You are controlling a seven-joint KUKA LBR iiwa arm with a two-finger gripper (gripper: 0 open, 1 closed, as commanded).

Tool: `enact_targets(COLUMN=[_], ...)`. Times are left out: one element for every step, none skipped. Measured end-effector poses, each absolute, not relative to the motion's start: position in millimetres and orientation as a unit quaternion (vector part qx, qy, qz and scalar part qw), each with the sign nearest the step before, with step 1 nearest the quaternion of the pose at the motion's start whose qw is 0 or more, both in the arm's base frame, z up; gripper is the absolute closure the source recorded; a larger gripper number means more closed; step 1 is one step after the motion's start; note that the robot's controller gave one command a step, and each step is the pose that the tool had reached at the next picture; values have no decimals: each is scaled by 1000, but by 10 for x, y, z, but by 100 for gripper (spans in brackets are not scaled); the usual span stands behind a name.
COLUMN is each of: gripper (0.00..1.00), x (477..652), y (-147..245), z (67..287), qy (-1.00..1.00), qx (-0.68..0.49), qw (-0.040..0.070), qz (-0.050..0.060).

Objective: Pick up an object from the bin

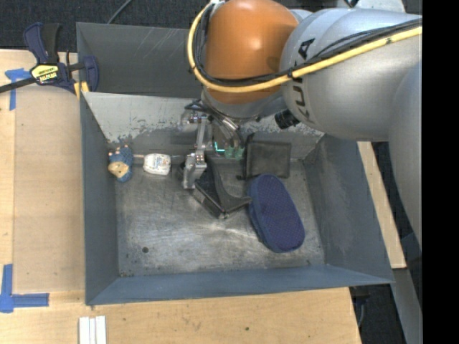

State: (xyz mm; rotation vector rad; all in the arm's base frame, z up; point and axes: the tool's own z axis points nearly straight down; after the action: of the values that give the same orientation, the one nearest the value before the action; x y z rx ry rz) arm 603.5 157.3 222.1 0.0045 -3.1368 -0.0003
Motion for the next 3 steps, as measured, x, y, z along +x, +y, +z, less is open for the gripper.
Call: enact_targets(gripper=[0, 0, 100], x=[6070, 6096, 6105], y=[925, 906, 906], z=[1213, 1118, 1116], qy=[-1000, -999, -999], qx=[-9, -38, -39], qw=[-11, -4, -5], qz=[-4, -1, -1])
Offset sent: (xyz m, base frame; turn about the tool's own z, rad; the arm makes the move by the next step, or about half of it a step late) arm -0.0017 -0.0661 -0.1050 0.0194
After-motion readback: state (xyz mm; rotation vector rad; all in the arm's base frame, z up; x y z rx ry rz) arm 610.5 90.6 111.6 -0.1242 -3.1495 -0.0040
